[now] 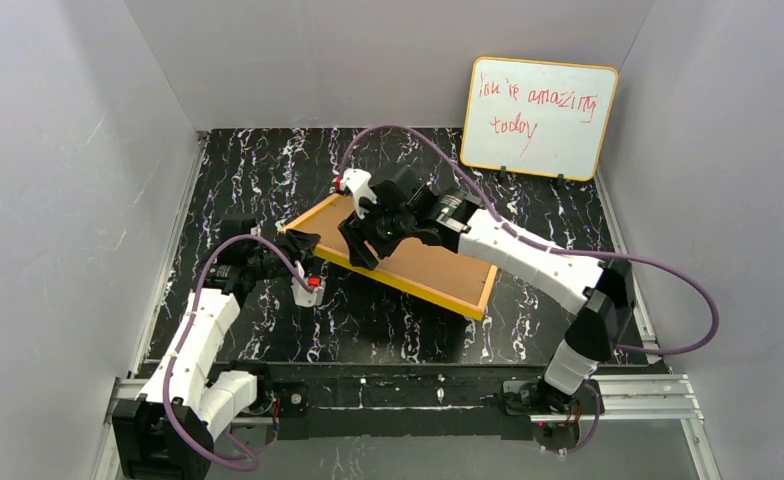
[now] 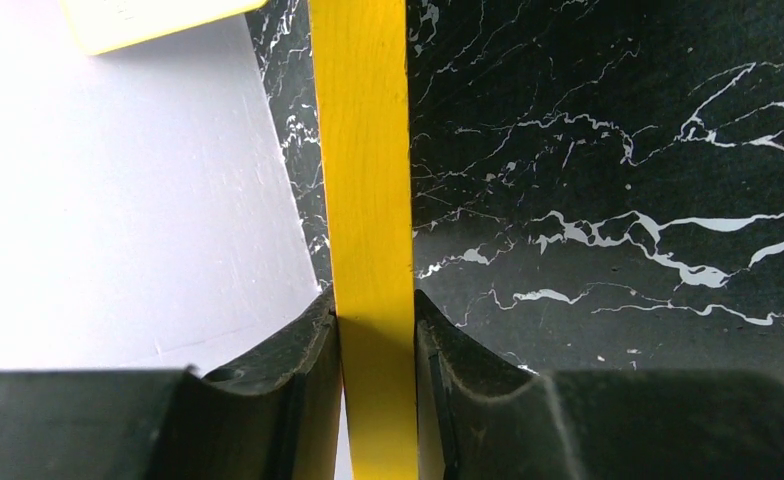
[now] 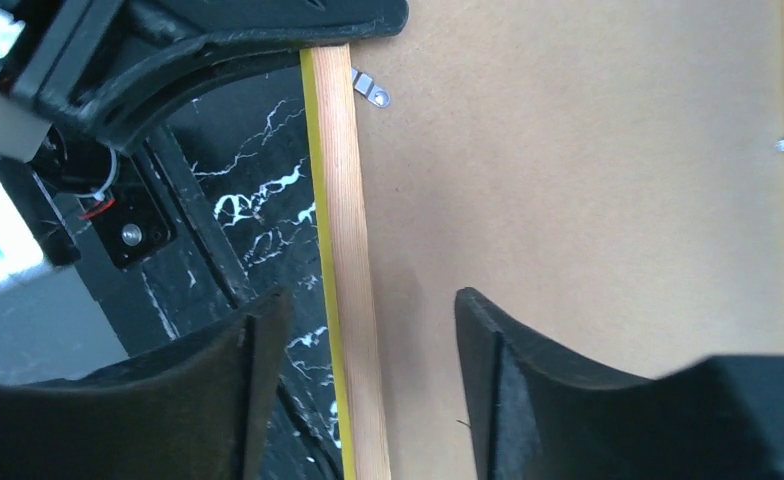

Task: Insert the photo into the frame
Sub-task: Turn over the photo frame at the center of the board.

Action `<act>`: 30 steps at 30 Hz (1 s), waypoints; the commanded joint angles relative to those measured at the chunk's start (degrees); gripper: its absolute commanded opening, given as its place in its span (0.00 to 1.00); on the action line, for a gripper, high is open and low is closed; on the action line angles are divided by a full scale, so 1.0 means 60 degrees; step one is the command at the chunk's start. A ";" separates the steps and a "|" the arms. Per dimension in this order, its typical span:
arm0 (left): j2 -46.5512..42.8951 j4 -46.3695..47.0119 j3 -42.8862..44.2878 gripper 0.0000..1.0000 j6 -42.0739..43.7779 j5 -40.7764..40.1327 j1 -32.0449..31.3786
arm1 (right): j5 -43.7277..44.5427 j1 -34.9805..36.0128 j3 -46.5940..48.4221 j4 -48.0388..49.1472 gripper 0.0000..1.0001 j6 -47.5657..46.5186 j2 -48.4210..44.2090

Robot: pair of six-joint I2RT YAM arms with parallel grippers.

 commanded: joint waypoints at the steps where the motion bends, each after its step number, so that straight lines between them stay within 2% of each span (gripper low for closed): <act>1: 0.0044 -0.0254 0.0867 0.10 -0.0886 0.0072 -0.0095 | 0.0259 0.0063 0.0338 -0.0437 0.74 -0.1322 -0.1282; 6: 0.0281 -0.0779 0.1259 0.08 -0.1010 -0.0159 -0.0091 | 0.1187 0.0712 -0.0451 -0.0852 0.83 -0.2130 -0.1793; 16: 0.0467 -0.0899 0.1581 0.06 -0.1335 -0.0264 -0.0091 | 0.4359 0.1918 -0.0832 -0.1416 0.82 -0.2917 -0.1227; 26: 0.0544 -0.0912 0.1685 0.05 -0.1532 -0.0257 -0.0091 | 0.6396 0.2127 -0.1443 -0.1023 0.68 -0.3155 -0.1030; 28: 0.0544 -0.0912 0.1693 0.05 -0.1549 -0.0292 -0.0091 | 0.6751 0.2140 -0.1372 -0.0875 0.59 -0.3109 -0.0994; 30: 0.0544 -0.0912 0.1731 0.10 -0.1628 -0.0297 -0.0091 | 0.6895 0.2143 -0.1129 -0.0684 0.48 -0.3037 -0.0958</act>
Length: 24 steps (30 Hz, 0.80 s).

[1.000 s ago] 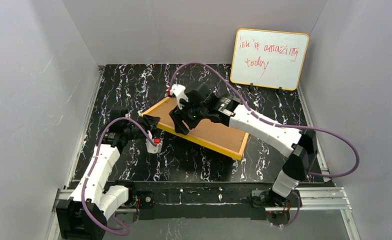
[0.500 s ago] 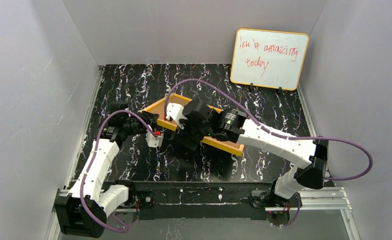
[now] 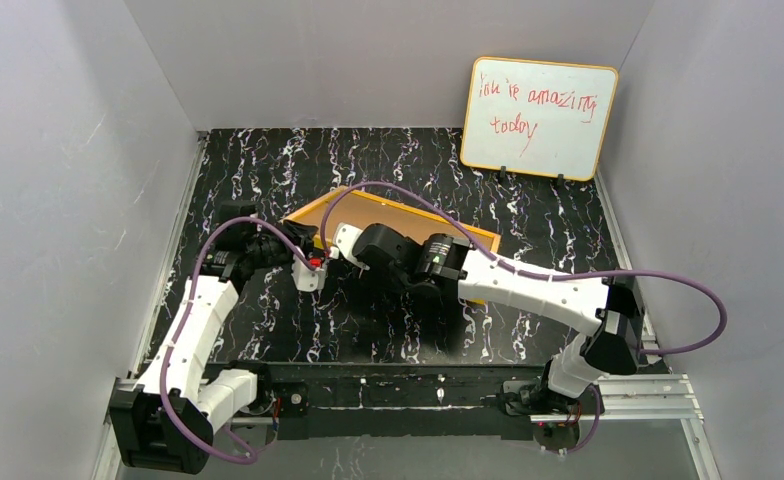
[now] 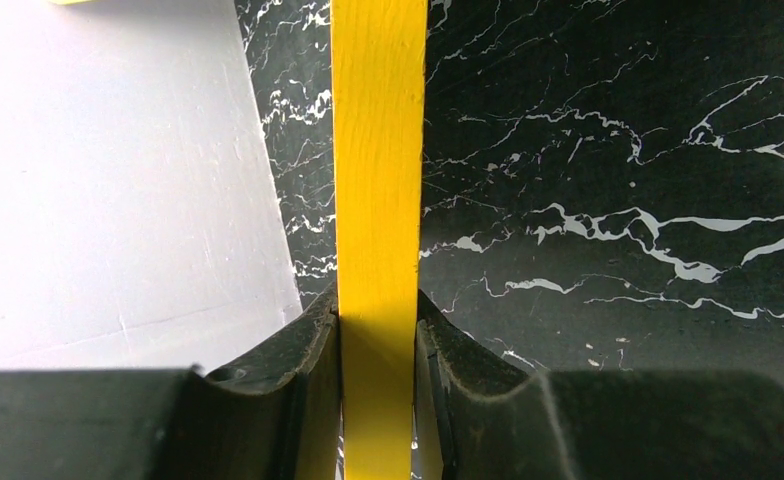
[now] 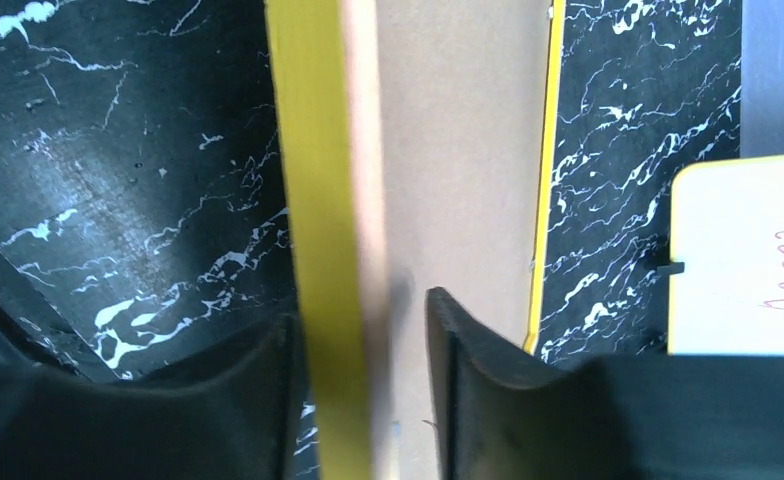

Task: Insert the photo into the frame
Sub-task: Turn over the photo frame at the center of the board.

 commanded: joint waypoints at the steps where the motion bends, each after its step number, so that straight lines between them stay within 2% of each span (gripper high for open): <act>1: -0.0031 -0.0050 0.0537 0.12 -0.0454 0.0167 0.0022 | 0.1250 0.0074 0.0375 0.0750 0.41 -0.0071 0.0009; 3: -0.0046 0.0127 0.0524 0.17 -0.0435 0.0210 0.0022 | 0.1516 0.0075 0.0553 0.1054 0.28 -0.0034 0.0027; 4: -0.0094 0.0394 0.0476 0.27 -0.0591 0.0236 0.0022 | 0.1639 0.0075 0.0644 0.1196 0.22 -0.0024 0.0030; 6: -0.0305 0.1558 0.0248 0.67 -0.1828 0.0268 0.0022 | 0.1723 0.0073 0.0873 0.1453 0.16 -0.0042 -0.0005; 8: -0.0465 0.2557 0.0142 0.96 -0.3104 0.0107 0.0014 | 0.1648 0.0062 0.1184 0.1647 0.13 -0.0046 -0.0033; 12: -0.0377 0.3201 0.0860 0.98 -0.5752 -0.0891 0.0022 | 0.1009 -0.0303 0.2563 0.1312 0.15 0.0523 0.0412; 15: 0.0082 0.3508 0.1892 0.98 -0.8293 -0.1983 0.0157 | 0.0077 -0.0877 0.4597 0.0439 0.16 0.1338 0.1343; 19: 0.0865 0.3614 0.3317 0.98 -1.1436 -0.2556 0.0778 | -0.1399 -0.2081 0.7993 -0.1093 0.14 0.2655 0.2884; 22: 0.1703 0.2826 0.4490 0.98 -1.3132 -0.2693 0.1073 | -0.1728 -0.3737 0.8233 -0.1105 0.13 0.2951 0.2848; 24: 0.2221 0.1932 0.5233 0.98 -1.3603 -0.2336 0.1303 | -0.1728 -0.4666 0.7705 -0.1105 0.13 0.2951 0.2610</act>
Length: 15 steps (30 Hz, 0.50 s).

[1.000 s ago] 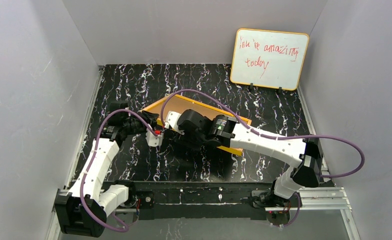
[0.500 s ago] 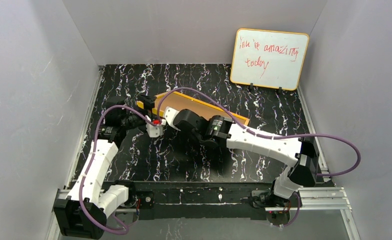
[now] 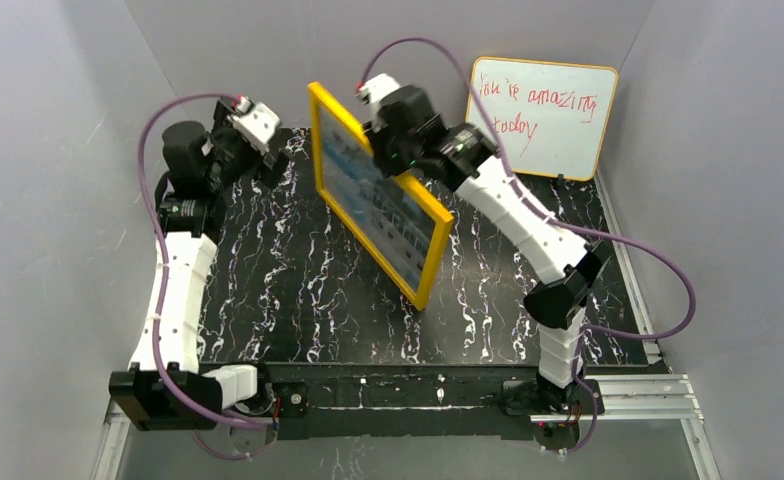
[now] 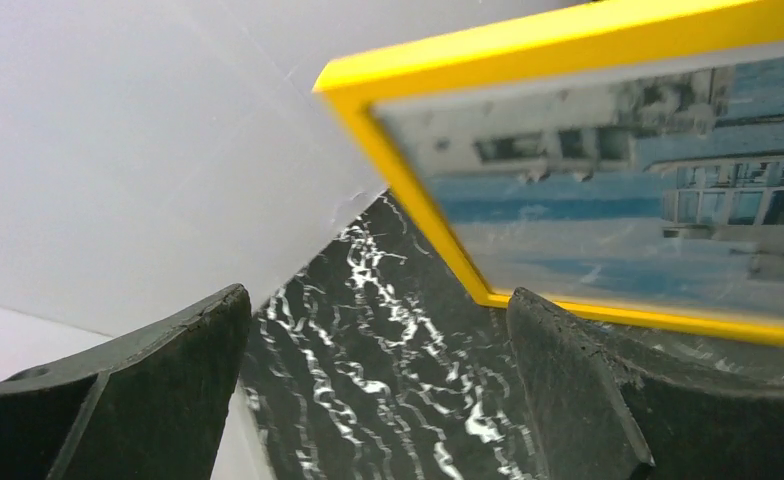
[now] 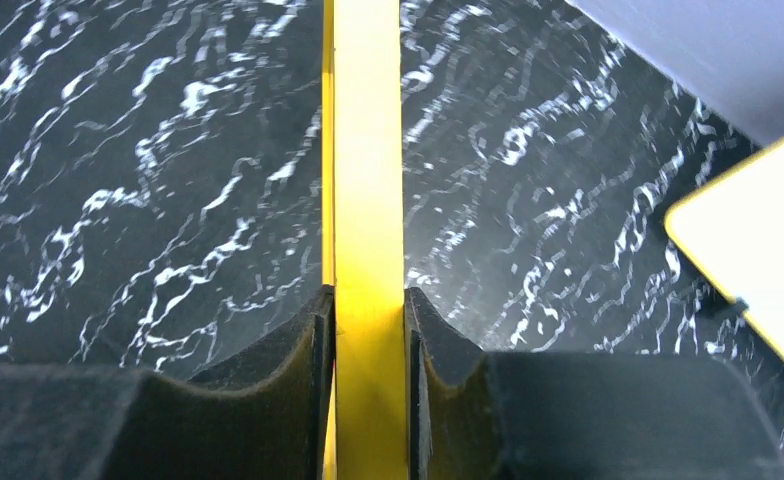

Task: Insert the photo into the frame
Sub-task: Turn over the photo frame at the center of the board.

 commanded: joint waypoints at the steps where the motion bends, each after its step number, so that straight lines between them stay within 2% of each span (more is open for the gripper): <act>1: 0.0991 -0.1575 0.1368 0.98 -0.2970 0.0043 0.0460 | -0.0195 -0.2130 -0.0293 -0.0140 0.13 0.0529 -0.0754; 9: 0.1522 -0.2946 0.1241 0.98 -0.2640 0.0351 0.0701 | -0.0195 -0.3716 -0.5033 -0.0140 0.13 0.0529 -0.2743; 15: 0.2450 -0.4883 0.1607 0.98 -0.2218 0.0490 0.0878 | -0.0195 -0.4775 -0.8512 -0.0140 0.13 0.0529 -0.3832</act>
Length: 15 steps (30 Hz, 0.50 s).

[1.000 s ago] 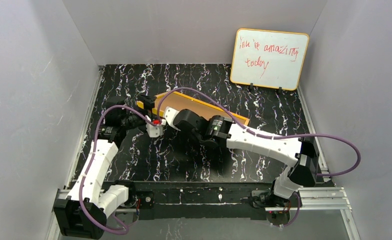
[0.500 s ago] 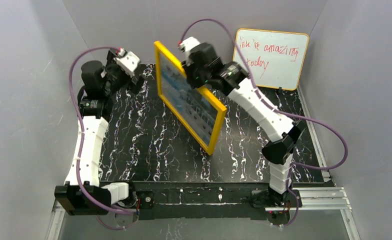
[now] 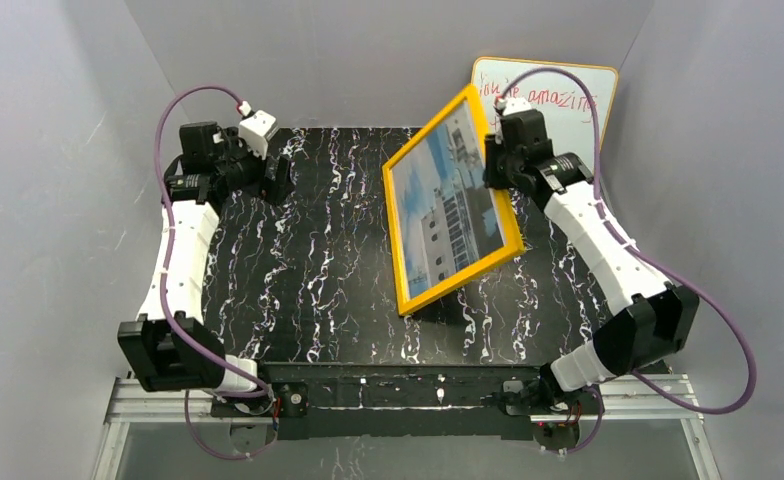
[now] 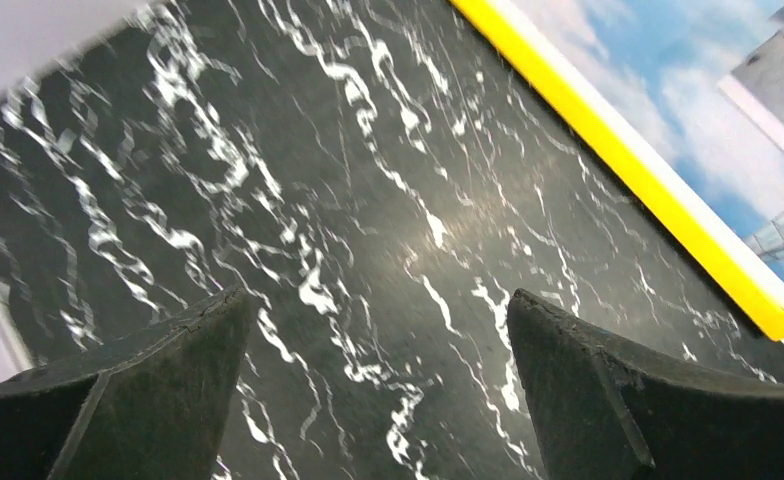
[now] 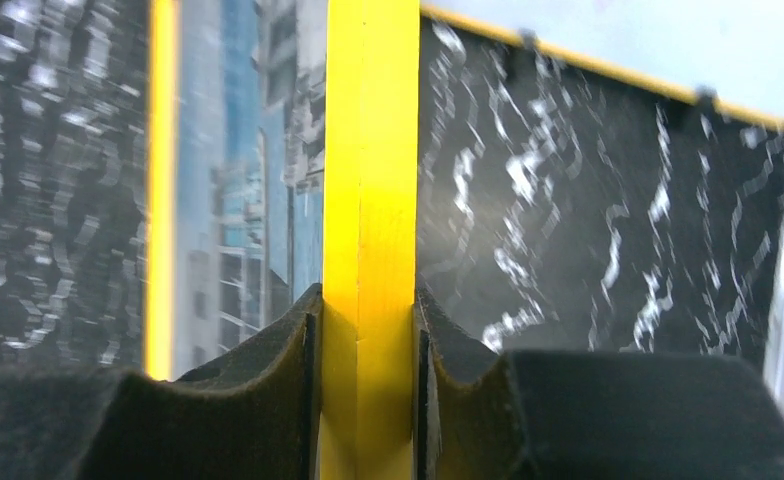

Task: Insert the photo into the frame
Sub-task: Turn over the photo frame at the center of the board.

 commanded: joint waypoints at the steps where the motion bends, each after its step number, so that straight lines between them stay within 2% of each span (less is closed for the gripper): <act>1: 0.0520 -0.1808 0.0314 0.98 0.0218 0.0250 0.0206 | 0.0330 -0.0319 -0.2460 -0.1885 0.13 -0.0896 -0.0107; 10: 0.0594 -0.1730 -0.0907 0.98 0.0675 0.0028 0.0551 | 0.0330 -0.0363 -0.5511 -0.1885 0.13 -0.0896 -0.0359; 11: 0.0626 -0.1733 -0.1073 0.98 0.0707 0.0040 0.0578 | -0.0994 -0.0354 -0.5685 0.2299 0.57 -0.1325 -0.0255; 12: 0.0678 -0.1781 -0.1233 0.98 0.0753 0.0045 0.0604 | -0.6196 -0.0357 -0.5837 0.6902 0.13 0.5540 -0.0130; 13: 0.0722 -0.1820 -0.1365 0.98 0.0832 0.0022 0.0614 | -0.6925 -0.0359 -0.5916 0.7643 0.08 0.6475 0.0008; 15: 0.0787 -0.1870 -0.1610 0.98 0.1025 -0.0101 0.0650 | -0.7163 -0.0329 -0.6045 0.8164 0.07 0.6791 0.0289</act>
